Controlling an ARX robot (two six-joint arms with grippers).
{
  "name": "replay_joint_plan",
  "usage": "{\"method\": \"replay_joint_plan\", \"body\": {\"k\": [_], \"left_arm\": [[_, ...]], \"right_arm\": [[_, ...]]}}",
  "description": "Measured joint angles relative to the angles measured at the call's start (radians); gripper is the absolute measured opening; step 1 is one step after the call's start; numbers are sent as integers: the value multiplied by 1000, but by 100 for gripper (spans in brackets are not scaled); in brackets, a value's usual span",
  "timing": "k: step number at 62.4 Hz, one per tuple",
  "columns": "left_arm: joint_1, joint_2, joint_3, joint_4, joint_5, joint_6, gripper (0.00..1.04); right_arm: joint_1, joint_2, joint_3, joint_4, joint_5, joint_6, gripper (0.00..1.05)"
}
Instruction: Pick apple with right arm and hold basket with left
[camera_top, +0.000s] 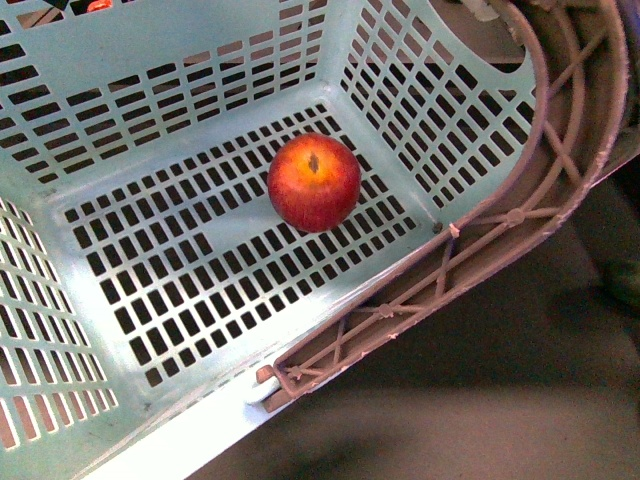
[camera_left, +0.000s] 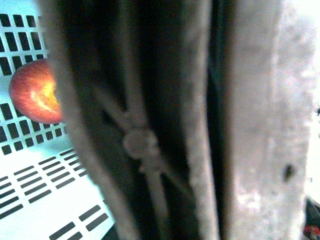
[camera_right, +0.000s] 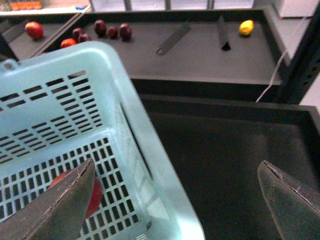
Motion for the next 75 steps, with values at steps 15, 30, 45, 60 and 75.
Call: {"method": "replay_joint_plan", "body": {"k": [15, 30, 45, 60, 75], "left_arm": [[-3, 0, 0, 0, 22, -4, 14], [-1, 0, 0, 0, 8, -2, 14], [-2, 0, 0, 0, 16, -3, 14], [-2, 0, 0, 0, 11, 0, 14], [-2, 0, 0, 0, 11, -2, 14]], "right_arm": [[0, -5, -42, 100, 85, -24, 90], [-72, -116, -247, 324, 116, -63, 55], [-147, -224, -376, 330, 39, -72, 18], [-207, -336, -463, 311, -16, -76, 2], [-297, -458, -526, 251, -130, -76, 2]]}}
